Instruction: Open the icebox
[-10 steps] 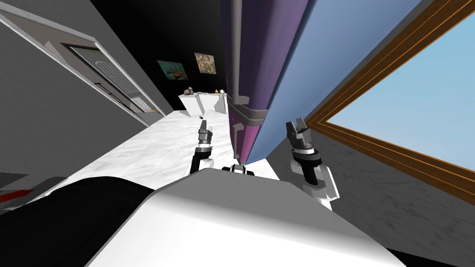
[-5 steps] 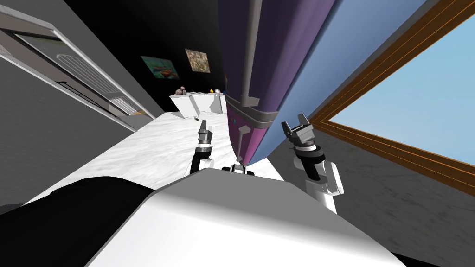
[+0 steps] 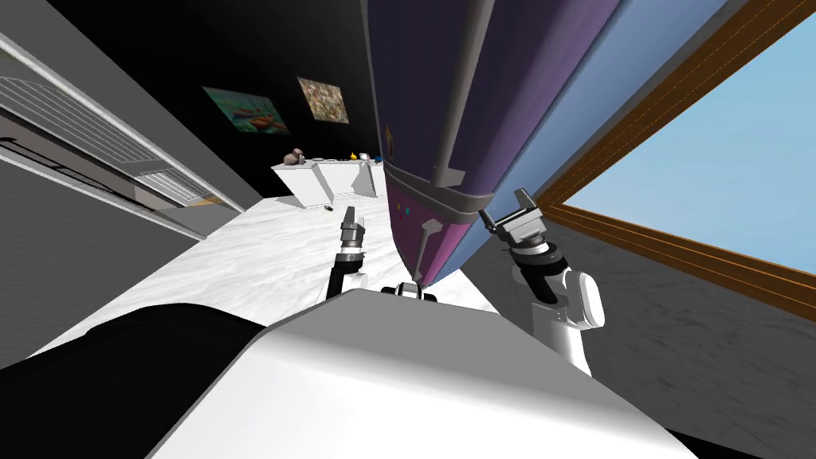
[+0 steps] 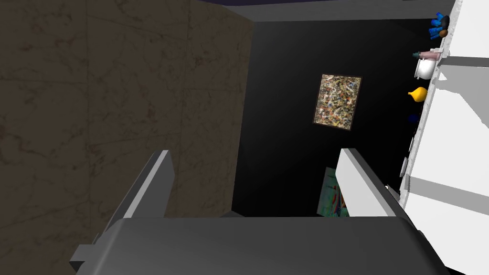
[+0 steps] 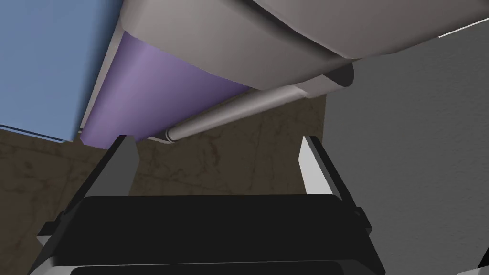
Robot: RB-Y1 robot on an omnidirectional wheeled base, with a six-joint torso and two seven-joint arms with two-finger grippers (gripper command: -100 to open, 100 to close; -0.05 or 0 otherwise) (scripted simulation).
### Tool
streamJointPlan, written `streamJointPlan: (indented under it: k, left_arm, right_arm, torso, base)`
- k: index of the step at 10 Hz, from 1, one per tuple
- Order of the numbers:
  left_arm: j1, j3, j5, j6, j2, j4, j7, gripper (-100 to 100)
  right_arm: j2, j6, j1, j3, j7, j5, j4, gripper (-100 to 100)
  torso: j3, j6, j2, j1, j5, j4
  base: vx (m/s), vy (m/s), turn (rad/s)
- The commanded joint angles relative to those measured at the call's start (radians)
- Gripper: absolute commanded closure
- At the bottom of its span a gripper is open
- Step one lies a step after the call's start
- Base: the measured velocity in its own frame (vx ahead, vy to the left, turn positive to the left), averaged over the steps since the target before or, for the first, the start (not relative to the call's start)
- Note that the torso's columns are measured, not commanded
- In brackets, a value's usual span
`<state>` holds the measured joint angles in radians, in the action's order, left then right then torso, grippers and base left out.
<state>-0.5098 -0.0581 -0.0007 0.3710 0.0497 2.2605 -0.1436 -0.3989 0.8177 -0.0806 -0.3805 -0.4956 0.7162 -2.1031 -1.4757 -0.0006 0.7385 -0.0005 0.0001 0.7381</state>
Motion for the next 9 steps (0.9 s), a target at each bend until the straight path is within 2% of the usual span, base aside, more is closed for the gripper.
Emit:
streamJointPlan:
  k: [1,2,3,5,7,9]
  left_arm:
    - [0.000,0.000,0.000,0.000,0.000,0.000,0.000,0]
    - [0.000,0.000,0.000,0.000,0.000,0.000,0.000,0]
    - [0.000,0.000,0.000,0.000,0.000,0.000,0.000,0]
    - [0.000,0.000,0.000,0.000,0.000,0.000,0.000,0]
    - [0.000,0.000,0.000,0.000,0.000,0.000,0.000,0]
    - [0.000,0.000,0.000,0.000,0.000,0.000,0.000,0]
  right_arm:
    - [-0.032,0.042,0.050,-0.037,-0.066,0.078,0.025,-100]
    - [-0.046,0.060,0.071,-0.053,-0.094,0.109,0.035,-100]
    - [-0.046,0.060,0.071,-0.053,-0.094,0.122,0.035,-100]
    - [-0.077,0.094,0.111,-0.083,-0.148,0.187,0.055,-100]
    - [-0.107,0.125,0.147,-0.110,-0.196,0.247,0.071,-100]
    - [-0.139,0.151,0.177,-0.133,-0.236,0.300,0.084,-100]
  torso:
    - [-0.001,0.001,-0.001,-0.001,-0.001,0.000]
    - [-0.001,0.001,-0.001,0.002,0.000,0.000]
    - [0.000,0.000,0.000,0.004,0.001,0.000]
    - [-0.001,0.001,-0.002,-0.003,-0.001,-0.001]
    - [0.000,0.001,0.000,0.003,0.001,0.000]
    - [0.000,0.000,0.000,0.000,0.000,0.000]
  base:
    - [0.026,0.221,-0.279]
    - [0.006,0.258,-0.240]
    - [0.017,0.192,-0.070]
    - [0.036,0.176,-0.186]
    - [0.014,0.240,-0.218]
    - [-0.001,0.198,-0.160]
